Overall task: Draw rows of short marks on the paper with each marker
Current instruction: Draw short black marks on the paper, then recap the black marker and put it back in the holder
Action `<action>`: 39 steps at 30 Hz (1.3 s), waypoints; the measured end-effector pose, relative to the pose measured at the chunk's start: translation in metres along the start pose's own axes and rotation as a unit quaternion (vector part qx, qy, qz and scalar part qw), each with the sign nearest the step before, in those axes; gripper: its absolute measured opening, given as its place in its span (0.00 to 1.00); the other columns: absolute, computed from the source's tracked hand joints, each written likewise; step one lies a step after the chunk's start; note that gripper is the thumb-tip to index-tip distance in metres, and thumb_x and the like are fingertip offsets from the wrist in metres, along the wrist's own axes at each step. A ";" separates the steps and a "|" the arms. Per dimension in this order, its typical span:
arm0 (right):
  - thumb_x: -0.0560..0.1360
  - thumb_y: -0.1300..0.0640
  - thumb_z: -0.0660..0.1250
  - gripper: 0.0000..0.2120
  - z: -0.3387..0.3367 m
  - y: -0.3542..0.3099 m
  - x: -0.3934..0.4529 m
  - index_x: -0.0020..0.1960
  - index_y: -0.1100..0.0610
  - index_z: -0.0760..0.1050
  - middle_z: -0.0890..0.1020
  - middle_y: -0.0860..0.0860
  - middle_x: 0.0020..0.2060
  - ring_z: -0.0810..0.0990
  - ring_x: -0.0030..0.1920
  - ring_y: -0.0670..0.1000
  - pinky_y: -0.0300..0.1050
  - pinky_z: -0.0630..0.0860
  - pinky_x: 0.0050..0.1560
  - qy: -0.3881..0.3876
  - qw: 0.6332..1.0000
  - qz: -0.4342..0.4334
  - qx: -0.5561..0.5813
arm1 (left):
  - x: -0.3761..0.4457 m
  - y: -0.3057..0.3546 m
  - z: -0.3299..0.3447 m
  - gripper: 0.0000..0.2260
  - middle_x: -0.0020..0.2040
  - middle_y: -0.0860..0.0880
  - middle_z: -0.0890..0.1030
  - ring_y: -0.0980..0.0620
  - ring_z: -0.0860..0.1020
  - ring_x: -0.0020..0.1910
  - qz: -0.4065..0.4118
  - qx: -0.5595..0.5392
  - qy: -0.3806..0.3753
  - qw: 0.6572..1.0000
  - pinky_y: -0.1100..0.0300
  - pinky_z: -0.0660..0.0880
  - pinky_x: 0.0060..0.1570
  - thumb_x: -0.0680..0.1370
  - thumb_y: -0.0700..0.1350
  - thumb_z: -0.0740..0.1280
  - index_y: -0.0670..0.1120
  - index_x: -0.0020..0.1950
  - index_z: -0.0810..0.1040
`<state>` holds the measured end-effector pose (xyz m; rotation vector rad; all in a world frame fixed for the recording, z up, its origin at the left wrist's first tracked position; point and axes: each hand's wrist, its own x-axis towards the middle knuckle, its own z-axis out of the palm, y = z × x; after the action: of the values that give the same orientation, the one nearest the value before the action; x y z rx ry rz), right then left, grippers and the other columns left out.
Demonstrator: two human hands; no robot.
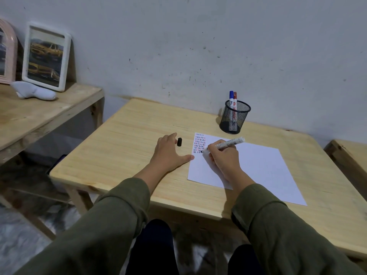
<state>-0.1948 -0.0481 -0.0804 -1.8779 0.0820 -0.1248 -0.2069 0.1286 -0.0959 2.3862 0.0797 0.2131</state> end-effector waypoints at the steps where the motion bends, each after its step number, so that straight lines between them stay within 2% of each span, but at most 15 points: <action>1: 0.71 0.58 0.66 0.05 0.000 0.000 0.000 0.39 0.61 0.77 0.79 0.53 0.33 0.78 0.37 0.50 0.43 0.74 0.41 -0.001 1.000 -0.001 0.000 | 0.000 0.000 0.000 0.44 0.66 0.49 0.71 0.47 0.63 0.69 0.000 0.000 0.000 1.000 0.54 0.63 0.68 0.65 0.59 0.74 0.44 0.74 0.58; 7: 0.71 0.59 0.65 0.05 -0.001 -0.002 -0.002 0.38 0.60 0.75 0.78 0.52 0.33 0.77 0.36 0.48 0.39 0.72 0.37 -0.004 1.000 0.003 0.008 | 0.001 0.000 0.000 0.44 0.65 0.49 0.71 0.47 0.63 0.69 -0.001 -0.002 0.002 1.000 0.54 0.64 0.68 0.65 0.59 0.74 0.44 0.74 0.58; 11: 0.71 0.58 0.65 0.04 -0.002 0.001 0.001 0.39 0.58 0.76 0.80 0.53 0.35 0.78 0.38 0.49 0.41 0.73 0.40 0.002 0.999 0.016 0.031 | 0.002 -0.001 0.001 0.42 0.65 0.49 0.71 0.47 0.64 0.68 0.001 0.003 0.000 1.000 0.54 0.64 0.67 0.65 0.59 0.73 0.46 0.73 0.59; 15: 0.71 0.58 0.66 0.05 -0.004 0.000 0.004 0.37 0.55 0.77 0.79 0.51 0.31 0.77 0.34 0.48 0.41 0.73 0.38 0.002 0.995 0.036 0.091 | 0.006 -0.002 -0.001 0.28 0.60 0.46 0.73 0.47 0.70 0.63 0.016 -0.038 0.004 0.999 0.53 0.67 0.64 0.72 0.55 0.69 0.52 0.70 0.67; 19: 0.73 0.62 0.67 0.07 -0.006 -0.008 0.004 0.36 0.56 0.77 0.76 0.53 0.29 0.74 0.31 0.47 0.37 0.71 0.33 -0.009 0.986 0.037 0.165 | 0.013 0.001 -0.002 0.13 0.54 0.46 0.78 0.50 0.75 0.53 0.017 -0.035 0.018 0.999 0.61 0.68 0.53 0.77 0.46 0.64 0.51 0.61 0.77; 22: 0.73 0.63 0.67 0.06 -0.011 -0.020 0.007 0.38 0.57 0.77 0.75 0.54 0.29 0.72 0.28 0.47 0.40 0.70 0.32 -0.030 0.981 0.036 0.188 | 0.017 0.013 -0.001 0.08 0.46 0.48 0.81 0.53 0.79 0.45 -0.037 -0.135 0.055 0.989 0.61 0.73 0.49 0.76 0.42 0.64 0.48 0.52 0.81; 25: 0.74 0.64 0.66 0.05 -0.017 -0.039 0.014 0.39 0.59 0.76 0.75 0.55 0.29 0.72 0.26 0.48 0.40 0.69 0.29 -0.040 0.978 0.029 0.202 | 0.024 0.030 0.000 0.05 0.41 0.55 0.81 0.61 0.78 0.35 -0.106 -0.272 0.108 0.950 0.54 0.76 0.55 0.76 0.45 0.65 0.54 0.45 0.80; 27: 0.73 0.64 0.66 0.04 -0.021 -0.052 0.020 0.40 0.60 0.76 0.75 0.55 0.29 0.72 0.25 0.48 0.39 0.69 0.27 -0.040 0.977 0.021 0.208 | 0.032 0.043 0.001 0.05 0.42 0.53 0.81 0.57 0.78 0.35 -0.122 -0.340 0.108 0.926 0.50 0.78 0.54 0.76 0.46 0.65 0.54 0.46 0.80; 30: 0.73 0.63 0.67 0.04 -0.028 -0.066 0.028 0.39 0.60 0.76 0.75 0.56 0.29 0.72 0.26 0.50 0.39 0.68 0.27 -0.043 0.976 0.001 0.215 | 0.041 0.061 0.002 0.07 0.40 0.51 0.78 0.50 0.76 0.42 -0.110 -0.414 0.082 0.900 0.51 0.79 0.46 0.77 0.44 0.64 0.50 0.50 0.81; 33: 0.73 0.63 0.67 0.04 -0.033 -0.075 0.035 0.39 0.59 0.76 0.75 0.56 0.29 0.72 0.26 0.50 0.40 0.68 0.27 -0.046 0.975 -0.015 0.216 | 0.050 0.073 0.002 0.08 0.45 0.48 0.80 0.51 0.76 0.45 -0.088 -0.402 0.067 0.909 0.51 0.77 0.45 0.78 0.46 0.63 0.49 0.52 0.81; 36: 0.72 0.63 0.67 0.03 -0.037 -0.080 0.041 0.39 0.59 0.76 0.75 0.57 0.30 0.72 0.24 0.49 0.39 0.68 0.26 -0.043 0.974 -0.018 0.221 | 0.056 0.083 0.001 0.07 0.46 0.48 0.81 0.52 0.76 0.46 -0.060 -0.385 0.063 0.919 0.58 0.72 0.44 0.78 0.46 0.62 0.51 0.51 0.80; 39: 0.73 0.62 0.67 0.04 -0.043 -0.085 0.043 0.39 0.59 0.76 0.75 0.56 0.29 0.72 0.23 0.48 0.37 0.67 0.24 -0.037 0.975 -0.020 0.216 | 0.059 0.091 0.000 0.09 0.48 0.50 0.82 0.53 0.77 0.48 -0.048 -0.395 0.044 0.916 0.60 0.71 0.42 0.79 0.46 0.61 0.51 0.53 0.80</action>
<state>-0.1578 -0.0680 0.0152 -1.4474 -0.0345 -0.0912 -0.1487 0.0690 -0.0260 1.5592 0.1260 0.2475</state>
